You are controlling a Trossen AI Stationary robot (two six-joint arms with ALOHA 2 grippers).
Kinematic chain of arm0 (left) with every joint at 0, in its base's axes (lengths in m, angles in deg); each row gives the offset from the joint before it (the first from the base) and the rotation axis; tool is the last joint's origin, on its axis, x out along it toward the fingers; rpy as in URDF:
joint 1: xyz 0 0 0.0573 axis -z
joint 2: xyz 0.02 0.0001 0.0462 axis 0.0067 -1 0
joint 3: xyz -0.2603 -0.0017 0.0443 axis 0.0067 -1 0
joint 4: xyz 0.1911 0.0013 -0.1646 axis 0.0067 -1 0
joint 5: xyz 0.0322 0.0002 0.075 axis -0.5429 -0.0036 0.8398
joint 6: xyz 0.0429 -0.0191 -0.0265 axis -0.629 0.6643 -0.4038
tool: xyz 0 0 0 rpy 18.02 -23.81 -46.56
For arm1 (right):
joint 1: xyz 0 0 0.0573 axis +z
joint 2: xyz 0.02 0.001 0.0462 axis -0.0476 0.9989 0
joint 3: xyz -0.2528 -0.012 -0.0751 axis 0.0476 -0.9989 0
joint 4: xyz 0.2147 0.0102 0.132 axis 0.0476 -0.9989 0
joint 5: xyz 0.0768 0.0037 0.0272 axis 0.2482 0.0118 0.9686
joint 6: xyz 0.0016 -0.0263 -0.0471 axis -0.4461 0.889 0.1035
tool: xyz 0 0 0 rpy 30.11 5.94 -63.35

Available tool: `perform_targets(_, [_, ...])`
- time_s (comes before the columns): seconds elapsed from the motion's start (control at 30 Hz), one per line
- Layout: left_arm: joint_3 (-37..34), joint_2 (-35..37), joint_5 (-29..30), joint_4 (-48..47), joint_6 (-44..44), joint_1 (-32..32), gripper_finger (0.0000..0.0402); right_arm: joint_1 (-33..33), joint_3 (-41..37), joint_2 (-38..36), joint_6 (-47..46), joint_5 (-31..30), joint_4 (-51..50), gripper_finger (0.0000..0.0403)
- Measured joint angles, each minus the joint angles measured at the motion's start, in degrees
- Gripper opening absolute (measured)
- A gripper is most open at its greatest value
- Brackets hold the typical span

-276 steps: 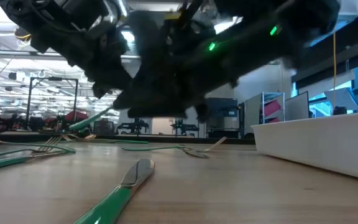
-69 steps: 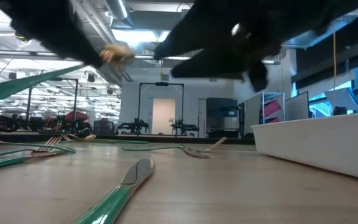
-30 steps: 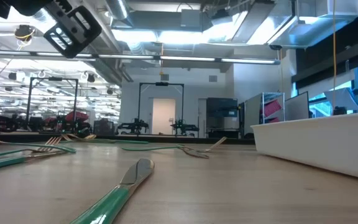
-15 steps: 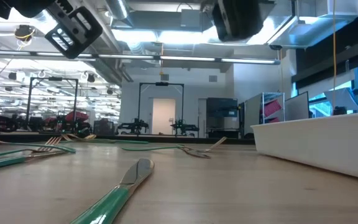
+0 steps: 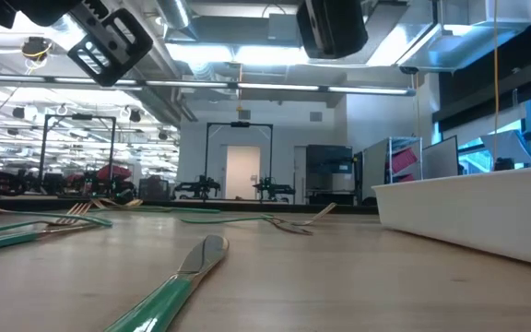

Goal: Sort silverware
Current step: Put the bottom left green spoon into the silverware rack

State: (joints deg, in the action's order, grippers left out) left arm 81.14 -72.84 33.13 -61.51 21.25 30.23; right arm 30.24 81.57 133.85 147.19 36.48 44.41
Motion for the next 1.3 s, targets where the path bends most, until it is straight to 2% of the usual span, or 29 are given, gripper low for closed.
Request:
perform_targets(0.1, [0.0, 0.0, 1.4, -0.2, -1.0, 0.0, 0.0004, 0.1, 0.0, 0.0, -1.9, -1.4, 0.2, 0.0052])
perform_targets(0.2, [0.0, 0.0, 2.7, -0.9, -2.3, -0.3, 0.0015, 0.1, 0.1, -0.1, -7.7, -3.1, 0.3, 0.0019])
perform_targets(0.27, [0.0, 0.0, 3.9, -1.8, -2.6, -0.7, 0.0035, 0.0, 0.2, -0.1, -12.8, -4.9, 0.2, 0.0007])
perform_targets(0.43, [0.0, 0.0, 4.2, -5.5, -4.7, -3.4, 0.0112, 0.0, 0.1, -0.1, -26.8, -8.7, -4.9, 0.0006])
perform_targets(0.57, [0.0, 0.0, 5.3, -7.2, -9.6, -6.0, 0.0167, -0.4, 0.1, -0.3, -42.4, -14.9, -12.7, 0.0003])
perform_targets(0.63, [0.0, 0.0, 8.9, -7.4, -12.4, -6.9, 0.0186, -0.8, 0.0, -1.2, -53.7, -19.3, -17.2, 0.0003])
perform_targets(0.7, [0.0, 0.0, 13.2, -7.6, -15.7, -7.1, 0.0197, -1.3, 0.0, -3.6, -65.0, -20.5, -24.2, 0.0002])
perform_targets(0.77, [0.1, 0.0, 17.6, -7.6, -18.5, -6.8, 0.0202, -2.5, 0.0, -6.3, -76.6, -18.0, -31.1, 0.0002])
perform_targets(0.9, [0.1, -0.2, 25.2, -7.3, -21.1, -6.0, 0.02, -6.6, 0.0, -12.0, -98.5, -5.1, -45.3, 0.0002])
perform_targets(0.97, [0.1, -0.8, 27.5, -7.1, -21.0, -5.9, 0.0197, -9.2, 0.0, -14.1, -105.4, 0.3, -50.4, 0.0001])
perform_targets(1.03, [0.0, -2.3, 28.7, -6.7, -18.2, -6.2, 0.0193, -11.1, 0.1, -15.1, -108.7, 3.7, -52.4, 0.0001])
perform_targets(1.17, [0.0, -8.7, 28.7, -6.0, -6.7, -8.3, 0.0179, -13.2, 0.1, -15.3, -109.6, 5.4, -52.4, 0.0001])
perform_targets(1.3, [0.0, -14.4, 28.3, -2.8, -2.5, -8.6, 0.0155, -14.4, 0.0, -15.3, -109.6, 6.0, -52.9, 0.0001])
